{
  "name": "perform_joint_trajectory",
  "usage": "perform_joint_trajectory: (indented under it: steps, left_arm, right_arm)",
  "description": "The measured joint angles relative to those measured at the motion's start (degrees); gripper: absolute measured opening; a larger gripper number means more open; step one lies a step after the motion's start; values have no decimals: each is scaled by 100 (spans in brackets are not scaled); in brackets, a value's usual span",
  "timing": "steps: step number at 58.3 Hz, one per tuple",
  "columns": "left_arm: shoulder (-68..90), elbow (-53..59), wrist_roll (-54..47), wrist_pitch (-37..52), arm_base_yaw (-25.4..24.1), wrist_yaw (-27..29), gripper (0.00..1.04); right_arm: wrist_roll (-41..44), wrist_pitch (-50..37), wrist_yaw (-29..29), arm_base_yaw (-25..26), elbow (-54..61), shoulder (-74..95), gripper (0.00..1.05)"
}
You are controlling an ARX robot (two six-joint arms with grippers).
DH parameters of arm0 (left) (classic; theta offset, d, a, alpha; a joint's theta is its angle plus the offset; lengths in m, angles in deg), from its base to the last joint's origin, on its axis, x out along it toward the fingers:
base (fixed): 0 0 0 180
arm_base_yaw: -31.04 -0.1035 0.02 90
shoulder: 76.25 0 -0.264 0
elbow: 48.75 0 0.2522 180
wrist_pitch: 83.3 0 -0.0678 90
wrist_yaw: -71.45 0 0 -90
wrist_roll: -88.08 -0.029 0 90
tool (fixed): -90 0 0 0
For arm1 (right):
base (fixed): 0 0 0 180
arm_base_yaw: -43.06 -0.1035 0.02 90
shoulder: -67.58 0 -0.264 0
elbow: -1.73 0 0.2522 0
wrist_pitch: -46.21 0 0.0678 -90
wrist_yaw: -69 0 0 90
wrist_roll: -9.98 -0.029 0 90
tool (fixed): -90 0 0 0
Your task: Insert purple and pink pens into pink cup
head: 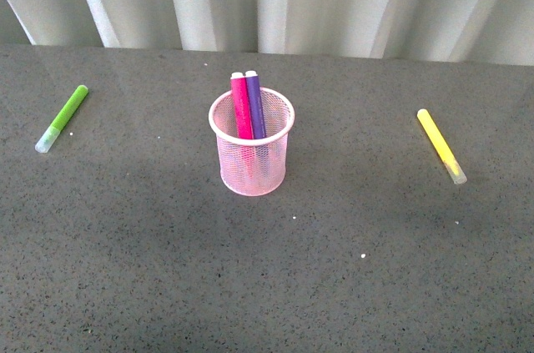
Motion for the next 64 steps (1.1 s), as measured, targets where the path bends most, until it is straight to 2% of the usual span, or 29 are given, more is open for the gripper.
perform_joint_trajectory:
  steps: [4, 9, 11, 30, 51, 54, 60, 64]
  left_arm:
    - [0, 0, 0, 0, 0, 0, 98]
    - [0, 0, 0, 0, 0, 0, 98]
    - [0, 0, 0, 0, 0, 0, 98]
    - [-4, 0, 0, 0, 0, 0, 98]
    - [-4, 0, 0, 0, 0, 0, 98]
    - [-4, 0, -2, 0, 0, 0, 98]
    - [-4, 0, 0, 0, 0, 0, 98]
    - [-4, 0, 0, 0, 0, 0, 98]
  right_arm:
    - [0, 85, 0, 0, 0, -81, 3]
    - [-2, 953, 0, 0, 0, -739, 3]
    - [-2, 1045, 0, 0, 0, -885, 3]
    - [0, 1080, 2, 0, 0, -1040, 4]
    - [-2, 1080, 2, 0, 0, -1040, 64]
    - [-2, 1080, 2, 0, 0, -1040, 77]
    - [-2, 1080, 2, 0, 0, -1040, 94]
    - [-13, 1080, 2, 0, 0, -1040, 100]
